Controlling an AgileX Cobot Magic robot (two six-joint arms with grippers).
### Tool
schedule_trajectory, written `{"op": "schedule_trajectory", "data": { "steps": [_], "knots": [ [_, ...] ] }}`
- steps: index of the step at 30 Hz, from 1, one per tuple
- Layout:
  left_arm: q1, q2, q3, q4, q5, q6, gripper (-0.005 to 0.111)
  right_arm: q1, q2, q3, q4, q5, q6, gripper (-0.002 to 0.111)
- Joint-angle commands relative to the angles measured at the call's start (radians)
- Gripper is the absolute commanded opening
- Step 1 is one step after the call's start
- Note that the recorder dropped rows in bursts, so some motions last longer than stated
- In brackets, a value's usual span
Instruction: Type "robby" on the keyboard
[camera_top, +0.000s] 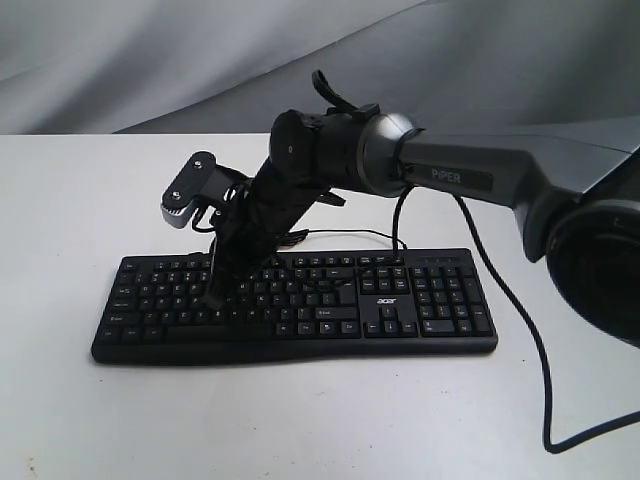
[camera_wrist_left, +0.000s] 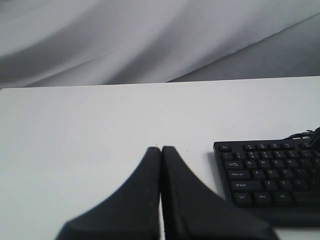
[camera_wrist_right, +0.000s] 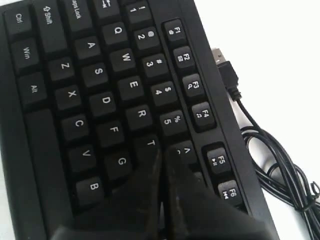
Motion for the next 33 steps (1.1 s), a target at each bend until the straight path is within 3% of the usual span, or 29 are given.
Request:
{"op": "schedule_trajectory", "data": {
  "steps": [1,26,33],
  "knots": [
    [0.002,-0.003,0.004,-0.008,-0.005,-0.004,0.001,-0.006,0.008,-0.007,0.021,-0.004,-0.017,0.0],
    [0.002,-0.003,0.004,-0.008,-0.005,-0.004,0.001,-0.006,0.045,-0.007,0.014,-0.027,-0.017,0.0],
    [0.002,-0.003,0.004,-0.008,-0.005,-0.004,0.001,-0.006,-0.064,-0.007,-0.045,-0.01,0.018,0.0]
  ]
}}
